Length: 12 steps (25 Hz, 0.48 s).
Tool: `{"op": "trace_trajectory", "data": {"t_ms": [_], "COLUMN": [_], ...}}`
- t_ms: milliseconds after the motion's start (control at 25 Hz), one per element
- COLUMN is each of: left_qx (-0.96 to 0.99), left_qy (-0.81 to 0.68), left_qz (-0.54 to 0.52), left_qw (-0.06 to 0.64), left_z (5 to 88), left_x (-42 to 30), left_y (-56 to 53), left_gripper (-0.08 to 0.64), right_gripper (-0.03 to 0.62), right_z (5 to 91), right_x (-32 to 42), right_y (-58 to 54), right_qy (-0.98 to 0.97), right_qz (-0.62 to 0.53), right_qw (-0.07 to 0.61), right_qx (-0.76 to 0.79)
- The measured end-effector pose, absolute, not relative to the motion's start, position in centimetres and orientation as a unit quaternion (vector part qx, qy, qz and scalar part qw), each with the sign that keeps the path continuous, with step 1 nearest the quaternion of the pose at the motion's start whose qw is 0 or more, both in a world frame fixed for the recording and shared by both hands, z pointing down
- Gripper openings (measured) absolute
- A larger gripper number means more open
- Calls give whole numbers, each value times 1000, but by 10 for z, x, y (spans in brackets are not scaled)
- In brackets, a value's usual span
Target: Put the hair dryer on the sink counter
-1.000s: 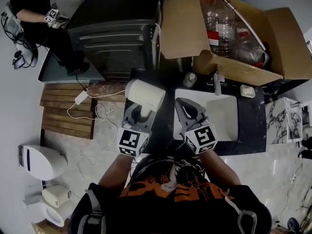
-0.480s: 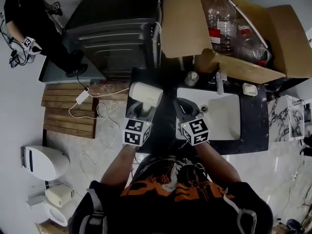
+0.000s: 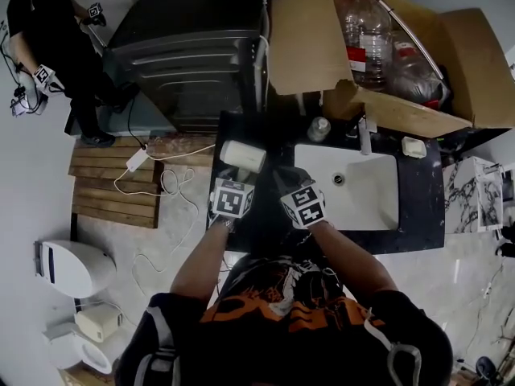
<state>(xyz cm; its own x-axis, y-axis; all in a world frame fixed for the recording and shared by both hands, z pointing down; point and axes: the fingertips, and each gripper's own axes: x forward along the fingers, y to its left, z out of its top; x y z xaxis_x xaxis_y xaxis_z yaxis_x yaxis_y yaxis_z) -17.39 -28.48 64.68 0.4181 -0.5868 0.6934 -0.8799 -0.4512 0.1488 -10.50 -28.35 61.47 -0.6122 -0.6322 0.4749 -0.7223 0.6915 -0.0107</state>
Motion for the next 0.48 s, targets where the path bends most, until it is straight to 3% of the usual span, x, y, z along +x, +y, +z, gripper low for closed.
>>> {"op": "trace_trajectory", "data": {"t_ms": [480], "left_qx": [766], "left_qy": [-428], "left_qz": [358], "left_qw": [319], "left_z": [719], "left_x": [-184], "left_y": [-278], "left_gripper": [160], "right_gripper": [13], "right_z": [667], "right_x": [-128], "right_y": [-270], "right_qy": [-879], "right_qz": [136], "right_qw": [292], "right_qx": [351]}}
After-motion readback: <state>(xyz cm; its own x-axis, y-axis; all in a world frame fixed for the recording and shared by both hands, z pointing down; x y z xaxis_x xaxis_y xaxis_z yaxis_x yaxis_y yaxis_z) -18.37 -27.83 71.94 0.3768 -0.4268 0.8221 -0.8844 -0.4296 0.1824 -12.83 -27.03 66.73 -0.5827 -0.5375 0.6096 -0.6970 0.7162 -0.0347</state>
